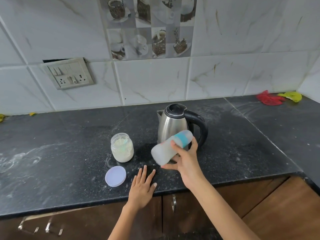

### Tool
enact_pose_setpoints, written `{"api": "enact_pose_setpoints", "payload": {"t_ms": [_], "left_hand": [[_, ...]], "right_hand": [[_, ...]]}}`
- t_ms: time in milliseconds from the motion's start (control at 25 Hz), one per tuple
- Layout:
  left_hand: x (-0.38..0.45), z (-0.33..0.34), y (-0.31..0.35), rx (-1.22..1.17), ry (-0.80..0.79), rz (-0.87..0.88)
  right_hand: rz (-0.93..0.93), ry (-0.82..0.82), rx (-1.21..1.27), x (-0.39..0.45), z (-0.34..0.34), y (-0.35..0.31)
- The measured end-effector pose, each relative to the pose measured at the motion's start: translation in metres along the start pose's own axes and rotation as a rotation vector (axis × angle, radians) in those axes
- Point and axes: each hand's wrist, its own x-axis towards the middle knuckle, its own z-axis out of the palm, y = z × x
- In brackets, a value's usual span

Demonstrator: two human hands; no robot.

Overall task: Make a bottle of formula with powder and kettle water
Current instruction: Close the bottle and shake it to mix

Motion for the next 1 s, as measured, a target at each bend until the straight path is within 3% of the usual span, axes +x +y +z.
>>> {"api": "enact_pose_setpoints", "payload": {"t_ms": [120, 280, 440, 600, 640, 760, 800, 920, 1000], "left_hand": [[-0.003, -0.002, 0.002, -0.217, 0.043, -0.054], [0.001, 0.000, -0.003, -0.041, 0.026, 0.007], [0.001, 0.000, 0.002, -0.196, 0.048, 0.051], [0.003, 0.003, -0.006, -0.022, 0.033, 0.000], [0.003, 0.002, -0.004, -0.020, 0.027, 0.002], [0.002, -0.001, 0.004, -0.282, 0.059, 0.010], [0.002, -0.001, 0.004, -0.300, 0.059, -0.002], [0.001, 0.002, -0.003, -0.079, 0.062, -0.005], [0.001, 0.001, -0.001, -0.132, 0.087, 0.019]], "right_hand": [[0.107, -0.166, -0.162, -0.013, 0.006, 0.018], [0.006, 0.058, 0.030, 0.007, 0.002, 0.001], [0.109, -0.178, -0.159, -0.010, 0.012, 0.019], [-0.011, 0.077, 0.050, 0.015, 0.004, -0.005], [0.005, 0.065, 0.022, 0.011, 0.006, -0.003], [0.131, -0.203, -0.179, -0.009, 0.013, 0.019], [0.124, -0.203, -0.188, -0.006, 0.011, 0.017], [0.020, 0.045, 0.030, 0.012, 0.001, -0.002], [0.054, -0.055, -0.055, 0.004, 0.003, 0.004]]}}
